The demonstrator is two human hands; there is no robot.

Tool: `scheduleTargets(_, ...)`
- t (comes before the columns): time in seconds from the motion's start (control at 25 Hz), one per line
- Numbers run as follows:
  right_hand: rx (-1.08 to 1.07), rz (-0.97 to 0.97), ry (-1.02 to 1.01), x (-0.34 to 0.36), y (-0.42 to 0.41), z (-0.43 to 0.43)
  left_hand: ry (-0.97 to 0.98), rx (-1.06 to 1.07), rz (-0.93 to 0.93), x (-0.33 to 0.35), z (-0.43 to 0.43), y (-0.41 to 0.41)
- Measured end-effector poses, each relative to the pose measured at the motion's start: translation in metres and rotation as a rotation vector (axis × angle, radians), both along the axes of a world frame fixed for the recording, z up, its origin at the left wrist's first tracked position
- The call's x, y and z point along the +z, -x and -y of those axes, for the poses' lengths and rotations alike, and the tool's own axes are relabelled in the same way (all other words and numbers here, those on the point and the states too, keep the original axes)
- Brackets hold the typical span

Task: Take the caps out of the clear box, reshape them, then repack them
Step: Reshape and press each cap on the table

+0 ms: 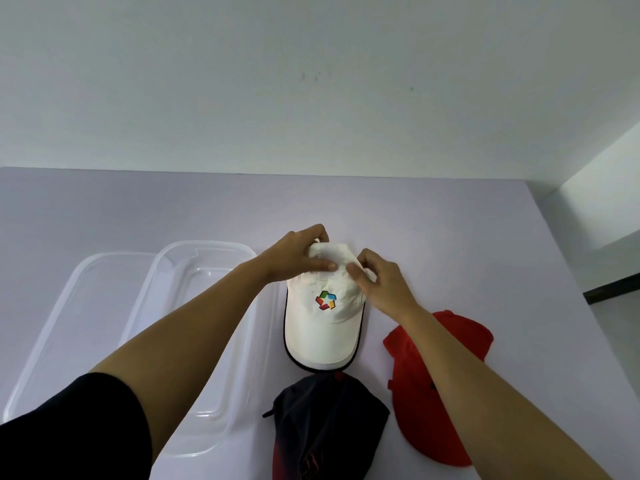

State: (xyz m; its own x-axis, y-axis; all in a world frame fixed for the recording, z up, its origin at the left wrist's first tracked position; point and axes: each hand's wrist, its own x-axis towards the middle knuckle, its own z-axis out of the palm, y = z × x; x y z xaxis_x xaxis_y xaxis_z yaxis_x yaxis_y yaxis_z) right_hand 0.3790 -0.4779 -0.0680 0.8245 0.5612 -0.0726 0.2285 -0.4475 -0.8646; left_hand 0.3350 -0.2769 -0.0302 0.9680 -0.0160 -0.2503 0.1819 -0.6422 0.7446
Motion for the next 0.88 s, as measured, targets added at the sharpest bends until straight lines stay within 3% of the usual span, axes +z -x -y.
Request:
scheduleTargets(0.28, 0.080, -0.049, 0.139, -0.006, -0.009, -0.008, -0.043, 0.118, -0.022, -0.012, -0.011, 0.006)
scheduleTargets(0.36, 0.090, -0.028, 0.198, -0.007, -0.011, -0.012, 0.012, 0.173, -0.013, -0.018, -0.012, 0.009)
scheduleTargets(0.52, 0.028, -0.159, 0.084, -0.012, -0.008, -0.011, 0.202, 0.269, -0.021, -0.035, -0.018, 0.015)
scheduleTargets(0.88, 0.008, -0.061, 0.181, -0.021, -0.025, -0.008, -0.022, 0.157, -0.006, -0.044, -0.015, 0.011)
